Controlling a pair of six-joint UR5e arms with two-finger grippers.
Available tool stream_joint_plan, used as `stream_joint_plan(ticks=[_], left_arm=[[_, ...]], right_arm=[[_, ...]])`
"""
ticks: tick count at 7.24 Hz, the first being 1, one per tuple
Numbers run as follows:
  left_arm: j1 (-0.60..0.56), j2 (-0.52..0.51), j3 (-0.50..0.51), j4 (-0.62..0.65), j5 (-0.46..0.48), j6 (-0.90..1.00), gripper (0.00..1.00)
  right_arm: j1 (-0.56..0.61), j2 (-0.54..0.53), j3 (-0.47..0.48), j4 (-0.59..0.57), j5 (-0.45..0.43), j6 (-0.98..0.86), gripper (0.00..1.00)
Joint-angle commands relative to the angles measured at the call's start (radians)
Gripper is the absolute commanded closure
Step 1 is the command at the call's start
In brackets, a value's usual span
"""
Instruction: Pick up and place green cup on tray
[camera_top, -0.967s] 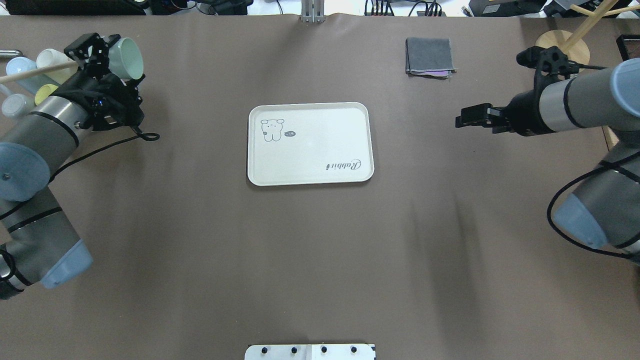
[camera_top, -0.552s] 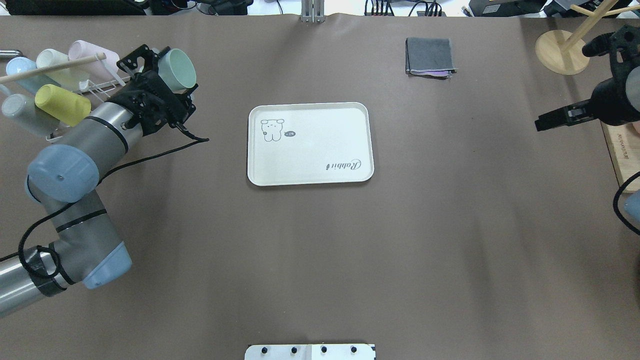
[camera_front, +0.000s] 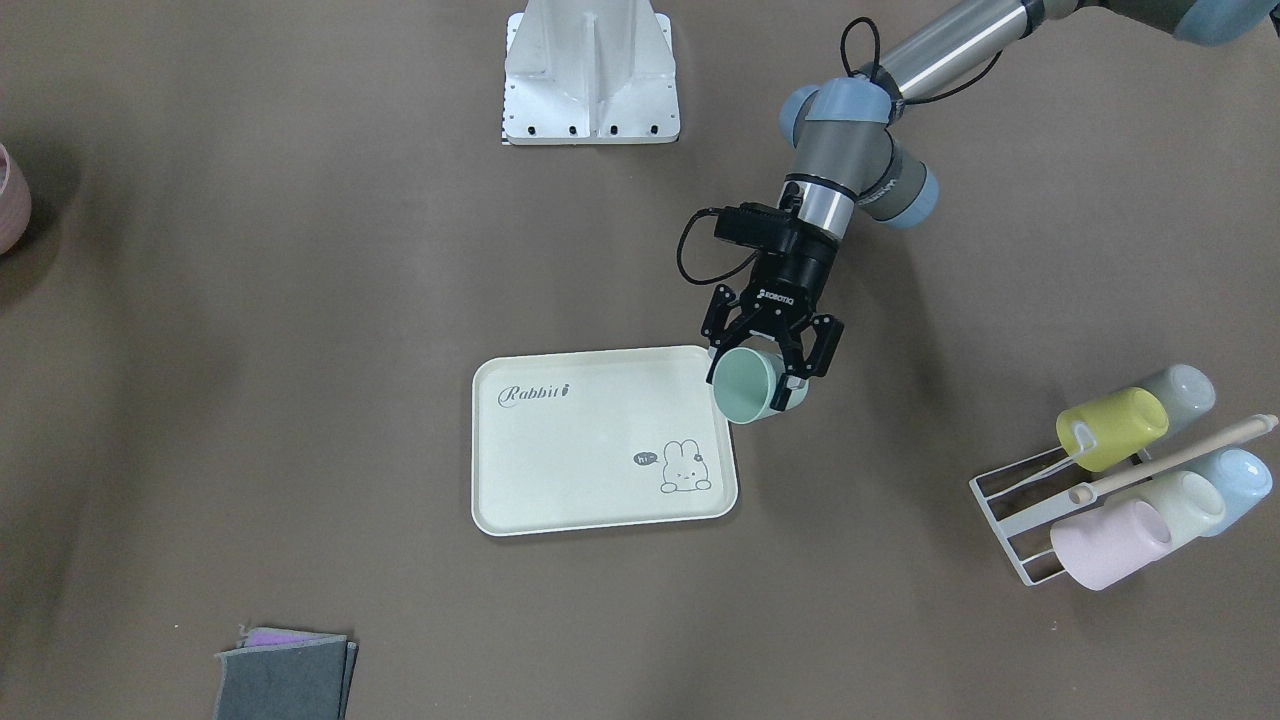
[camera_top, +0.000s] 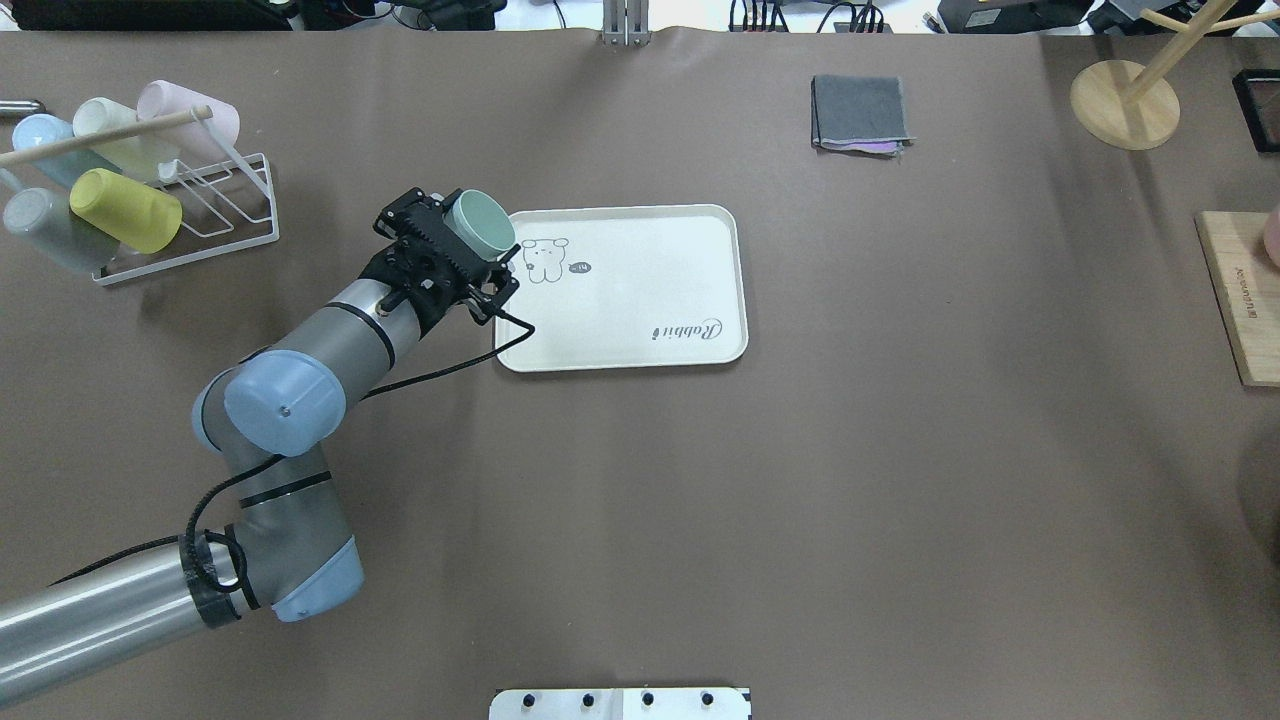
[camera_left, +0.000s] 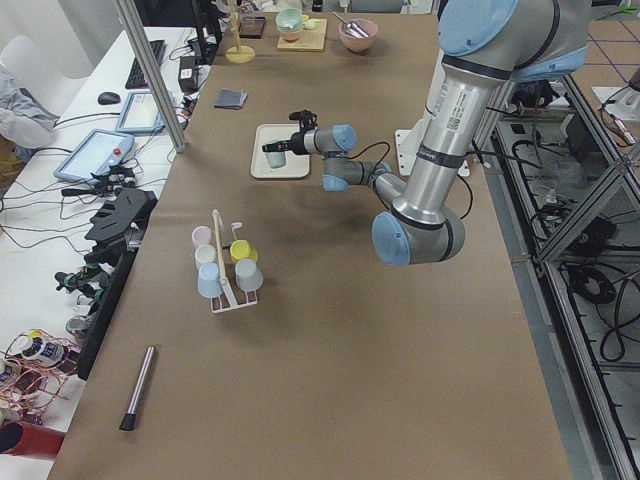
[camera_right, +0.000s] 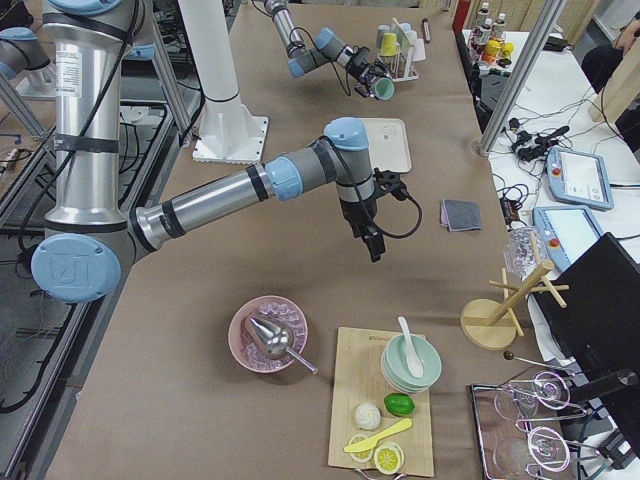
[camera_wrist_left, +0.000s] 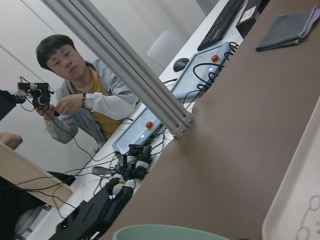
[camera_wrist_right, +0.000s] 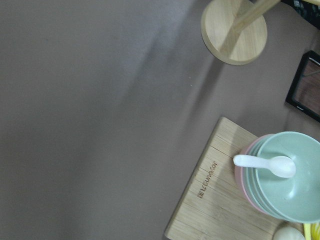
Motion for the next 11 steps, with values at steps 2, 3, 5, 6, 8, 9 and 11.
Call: stream_joint_plan(ticks=[2,3,5,6,8,9,11], left_arm=[[0.019,-0.115,0.079,0.0,-0.001,-0.11,0.17],[0.022,-0.153,0.129,0.002,-0.002,-0.156,0.18],[0.049,-0.223,0.214,0.002,0.001,-0.254,0.18],[0.057,-0.247,0.244,0.003,0.002,-0.291,0.18],[0.077,-0.264,0.288,0.003,0.004,-0.406,0.18],[0.092,-0.267,0.294,0.002,0.03,-0.414,0.18],[0.103,-0.28,0.306,0.004,0.044,-0.425,0.18]], right_arm=[[0.219,-0.018,-0.111,-0.244,0.249,-0.099,0.0],[0.224,-0.002,-0.177,-0.241,0.31,-0.089,0.0],[0.224,0.006,-0.257,-0.146,0.317,-0.09,0.0],[0.224,0.008,-0.265,-0.121,0.317,-0.087,0.0],[0.224,0.008,-0.265,-0.121,0.318,-0.085,0.0],[0.224,0.005,-0.265,-0.121,0.32,-0.085,0.0],[0.224,0.005,-0.263,-0.12,0.318,-0.087,0.0]])
